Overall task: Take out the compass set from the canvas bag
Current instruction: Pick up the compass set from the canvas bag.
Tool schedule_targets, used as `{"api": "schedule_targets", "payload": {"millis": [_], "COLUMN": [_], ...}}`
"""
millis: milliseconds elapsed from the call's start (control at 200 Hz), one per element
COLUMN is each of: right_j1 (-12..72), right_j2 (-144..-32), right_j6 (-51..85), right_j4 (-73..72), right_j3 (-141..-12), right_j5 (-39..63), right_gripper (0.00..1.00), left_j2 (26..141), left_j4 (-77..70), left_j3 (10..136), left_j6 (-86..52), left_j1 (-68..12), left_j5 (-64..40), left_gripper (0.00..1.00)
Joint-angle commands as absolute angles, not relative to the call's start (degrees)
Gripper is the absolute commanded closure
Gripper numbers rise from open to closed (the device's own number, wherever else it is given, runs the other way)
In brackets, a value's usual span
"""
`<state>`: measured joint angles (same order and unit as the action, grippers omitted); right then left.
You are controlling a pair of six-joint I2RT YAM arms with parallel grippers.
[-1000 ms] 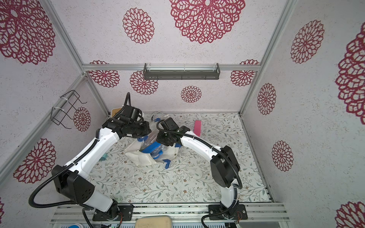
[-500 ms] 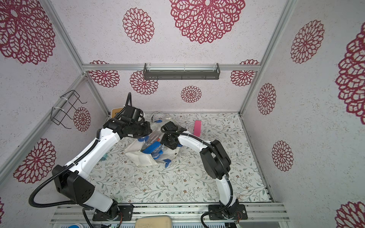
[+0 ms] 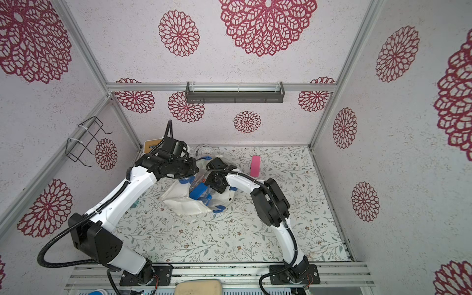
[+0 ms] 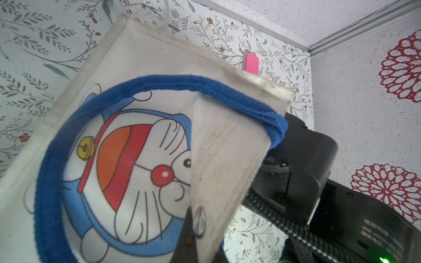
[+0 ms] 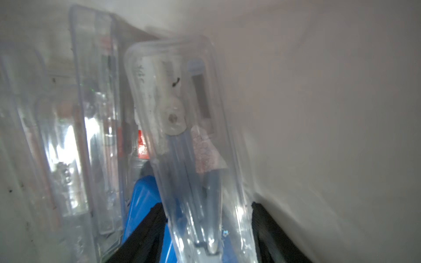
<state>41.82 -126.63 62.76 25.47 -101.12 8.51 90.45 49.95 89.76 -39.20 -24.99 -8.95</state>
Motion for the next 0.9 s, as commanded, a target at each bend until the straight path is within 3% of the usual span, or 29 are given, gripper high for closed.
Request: {"api": "schedule_targets", "payload": {"millis": [0, 390, 896], "right_j1": [40.5, 40.7, 41.0], "right_j2": [-128.9, -124.2, -113.1], "right_j6": [65.3, 63.3, 62.1], "right_j4": [26.7, 24.8, 23.7], "right_j3": [-101.6, -97.4, -87.5], "right_j5": [9.8, 7.5, 4.5], "right_gripper": [0.42, 0.62, 0.7], "left_j2": [89.1, 87.7, 88.0], "left_j4": [48.1, 48.1, 48.4], "left_j3": [89.4, 88.2, 88.8], "left_j6": [-39.7, -38.9, -37.7], "left_j1": [-25.6, -25.4, -24.5], "left_j5": [-10.0, -9.3, -9.7], "left_gripper": [1.0, 1.0, 1.0]}}
